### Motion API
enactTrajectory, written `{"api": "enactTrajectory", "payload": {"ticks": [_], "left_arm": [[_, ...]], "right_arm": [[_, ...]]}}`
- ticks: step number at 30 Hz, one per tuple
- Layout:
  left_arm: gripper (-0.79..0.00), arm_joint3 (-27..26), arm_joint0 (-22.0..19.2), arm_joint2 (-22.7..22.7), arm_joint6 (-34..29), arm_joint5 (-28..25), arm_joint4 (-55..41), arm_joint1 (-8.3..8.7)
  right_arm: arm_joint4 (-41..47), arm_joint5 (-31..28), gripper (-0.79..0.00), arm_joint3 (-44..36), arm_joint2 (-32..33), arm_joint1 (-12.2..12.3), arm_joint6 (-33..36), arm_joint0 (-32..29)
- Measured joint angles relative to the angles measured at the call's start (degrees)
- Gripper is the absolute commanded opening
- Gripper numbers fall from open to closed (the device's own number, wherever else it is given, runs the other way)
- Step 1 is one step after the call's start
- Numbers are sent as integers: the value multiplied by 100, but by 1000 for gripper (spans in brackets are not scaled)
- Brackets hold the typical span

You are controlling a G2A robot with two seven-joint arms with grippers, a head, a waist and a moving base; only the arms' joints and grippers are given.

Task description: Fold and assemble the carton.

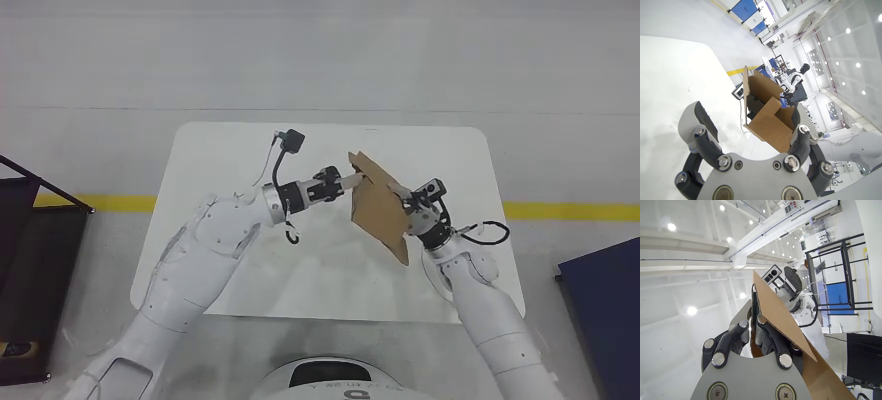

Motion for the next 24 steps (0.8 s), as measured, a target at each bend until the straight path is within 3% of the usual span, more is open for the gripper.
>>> {"api": "enactTrajectory", "payload": {"ticks": [9,24], "left_arm": [[0,25,14,-26,-344,-67,172,52],[0,305,124,-8,-61,-24,491,80]], "right_arm": [[-56,-24,-785,71,-18,-14,-118,130],[349,59,-785,-570,356,35,200,-228]]}}
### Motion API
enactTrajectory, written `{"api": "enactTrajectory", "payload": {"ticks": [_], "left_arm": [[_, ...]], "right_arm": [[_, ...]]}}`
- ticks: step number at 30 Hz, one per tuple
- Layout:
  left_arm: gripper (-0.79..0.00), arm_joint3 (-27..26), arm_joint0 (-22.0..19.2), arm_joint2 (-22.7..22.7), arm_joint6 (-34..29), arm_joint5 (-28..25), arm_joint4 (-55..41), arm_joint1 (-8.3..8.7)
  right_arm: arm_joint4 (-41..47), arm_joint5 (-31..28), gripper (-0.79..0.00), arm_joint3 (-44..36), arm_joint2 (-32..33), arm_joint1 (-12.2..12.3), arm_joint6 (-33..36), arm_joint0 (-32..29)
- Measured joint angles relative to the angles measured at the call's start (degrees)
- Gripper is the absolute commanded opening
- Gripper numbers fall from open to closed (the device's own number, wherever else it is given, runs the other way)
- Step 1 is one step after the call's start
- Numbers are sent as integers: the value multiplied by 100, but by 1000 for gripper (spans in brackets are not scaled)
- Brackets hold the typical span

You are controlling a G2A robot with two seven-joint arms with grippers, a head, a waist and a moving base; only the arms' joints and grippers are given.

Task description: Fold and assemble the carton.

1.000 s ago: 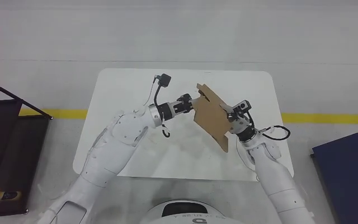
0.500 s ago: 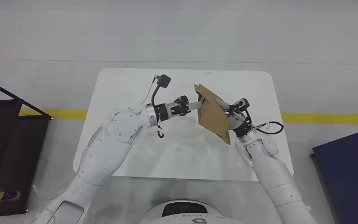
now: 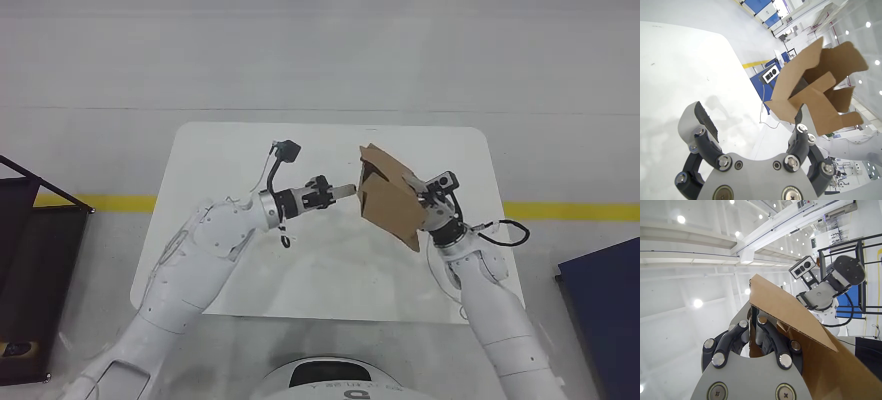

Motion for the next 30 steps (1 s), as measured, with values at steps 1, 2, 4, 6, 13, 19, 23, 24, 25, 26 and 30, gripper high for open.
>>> {"api": "enactTrajectory", "payload": {"ticks": [1,2,4,6,13,19,23,24,25,26,30], "left_arm": [[0,6,8,9,0,-6,23,2],[0,4,19,18,0,-12,40,3],[0,-31,50,31,12,-16,47,6],[0,-98,81,29,24,-7,30,10],[0,-427,212,-84,153,-17,-132,33],[0,-621,273,-159,330,30,-117,46],[0,-651,244,-136,478,73,-108,34],[0,-648,225,-122,508,90,-98,29],[0,-646,205,-108,528,100,-87,25],[0,-647,181,-89,548,106,-79,20],[0,-646,40,21,608,119,30,-7]], "right_arm": [[1,-2,-785,-37,19,3,0,-28],[2,-5,-785,-68,37,6,-2,-54],[-17,-22,-785,-116,74,12,-44,-102],[-71,-47,-785,-144,102,16,-116,-143],[-89,-82,-785,-174,155,21,-182,-205],[-107,-86,-785,-286,183,28,-132,-279],[-123,-80,-785,-342,175,28,-132,-316],[-116,-80,-785,-353,175,28,-130,-324],[-114,-81,-785,-359,176,28,-129,-328],[-113,-86,-785,-362,178,28,-129,-331],[-79,-87,-785,-342,188,25,-154,-321]]}}
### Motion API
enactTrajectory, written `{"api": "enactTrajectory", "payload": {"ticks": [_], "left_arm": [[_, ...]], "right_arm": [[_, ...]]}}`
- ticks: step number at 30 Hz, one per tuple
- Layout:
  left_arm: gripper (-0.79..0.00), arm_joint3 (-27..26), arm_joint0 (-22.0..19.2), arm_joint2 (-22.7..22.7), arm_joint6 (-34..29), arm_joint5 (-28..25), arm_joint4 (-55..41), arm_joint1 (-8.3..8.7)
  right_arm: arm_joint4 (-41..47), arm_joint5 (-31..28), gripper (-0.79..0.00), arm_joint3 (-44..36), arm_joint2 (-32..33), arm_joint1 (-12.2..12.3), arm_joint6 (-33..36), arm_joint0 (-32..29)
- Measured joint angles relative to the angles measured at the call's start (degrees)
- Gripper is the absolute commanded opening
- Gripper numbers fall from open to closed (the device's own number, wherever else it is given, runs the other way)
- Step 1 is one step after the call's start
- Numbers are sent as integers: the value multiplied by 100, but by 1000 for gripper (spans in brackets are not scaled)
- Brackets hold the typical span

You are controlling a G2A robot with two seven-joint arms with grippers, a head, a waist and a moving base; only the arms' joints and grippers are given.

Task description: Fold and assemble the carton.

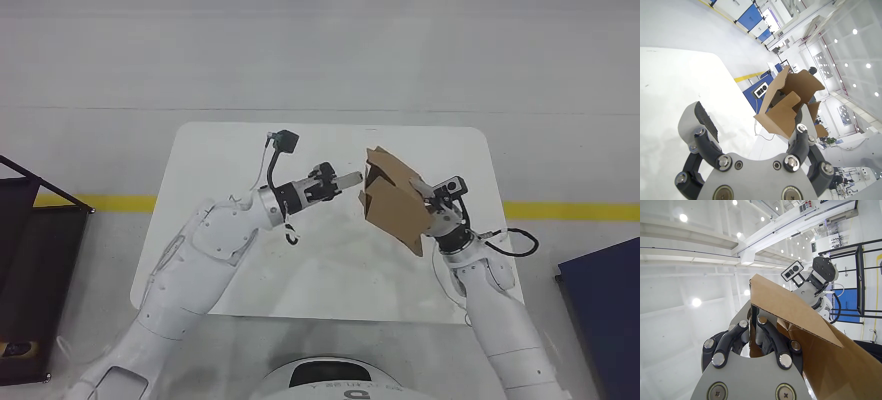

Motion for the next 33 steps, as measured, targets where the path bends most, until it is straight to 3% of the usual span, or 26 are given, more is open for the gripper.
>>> {"api": "enactTrajectory", "payload": {"ticks": [10,21,33], "left_arm": [[0,125,-363,364,-56,144,648,-58],[0,193,-452,393,-6,204,705,-80],[0,385,-677,603,-61,240,1056,-127]], "right_arm": [[128,14,-785,100,-10,-12,41,56],[1362,1013,-785,637,-145,-72,364,353],[1538,1219,-785,688,-320,-120,563,494]]}}
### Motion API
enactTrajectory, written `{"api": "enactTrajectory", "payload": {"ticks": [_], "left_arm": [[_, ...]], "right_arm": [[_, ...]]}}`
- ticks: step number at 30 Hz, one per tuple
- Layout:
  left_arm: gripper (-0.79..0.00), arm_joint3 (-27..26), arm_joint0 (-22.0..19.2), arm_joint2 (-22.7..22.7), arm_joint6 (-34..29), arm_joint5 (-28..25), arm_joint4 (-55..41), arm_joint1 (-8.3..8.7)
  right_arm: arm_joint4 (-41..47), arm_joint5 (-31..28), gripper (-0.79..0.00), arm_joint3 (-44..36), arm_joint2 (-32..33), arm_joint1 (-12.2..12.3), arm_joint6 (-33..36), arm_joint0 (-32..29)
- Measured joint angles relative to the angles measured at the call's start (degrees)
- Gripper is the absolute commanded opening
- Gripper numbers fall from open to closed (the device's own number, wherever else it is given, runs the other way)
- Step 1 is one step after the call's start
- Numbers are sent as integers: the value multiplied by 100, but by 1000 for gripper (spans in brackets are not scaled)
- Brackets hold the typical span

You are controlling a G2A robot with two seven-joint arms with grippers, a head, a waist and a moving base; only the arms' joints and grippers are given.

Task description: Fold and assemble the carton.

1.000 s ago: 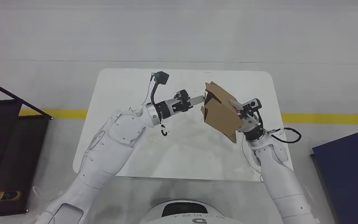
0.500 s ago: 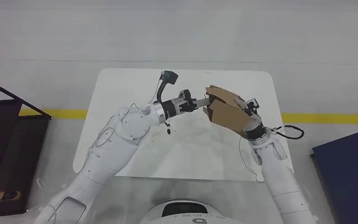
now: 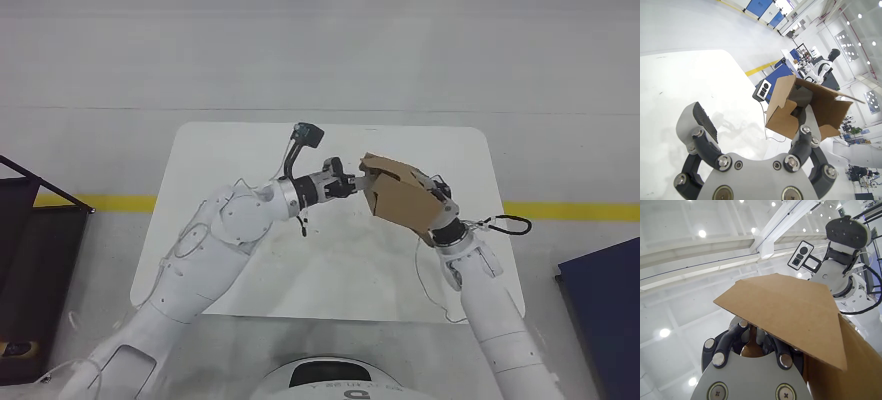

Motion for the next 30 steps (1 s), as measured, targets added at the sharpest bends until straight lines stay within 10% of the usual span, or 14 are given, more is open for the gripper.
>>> {"api": "enactTrajectory", "payload": {"ticks": [16,30], "left_arm": [[0,42,-100,136,336,-84,-169,-95],[0,-265,755,-878,436,-93,-368,116]], "right_arm": [[-11,125,-785,-350,156,22,-80,-191],[-403,-20,-785,-295,369,69,-175,-199]]}}
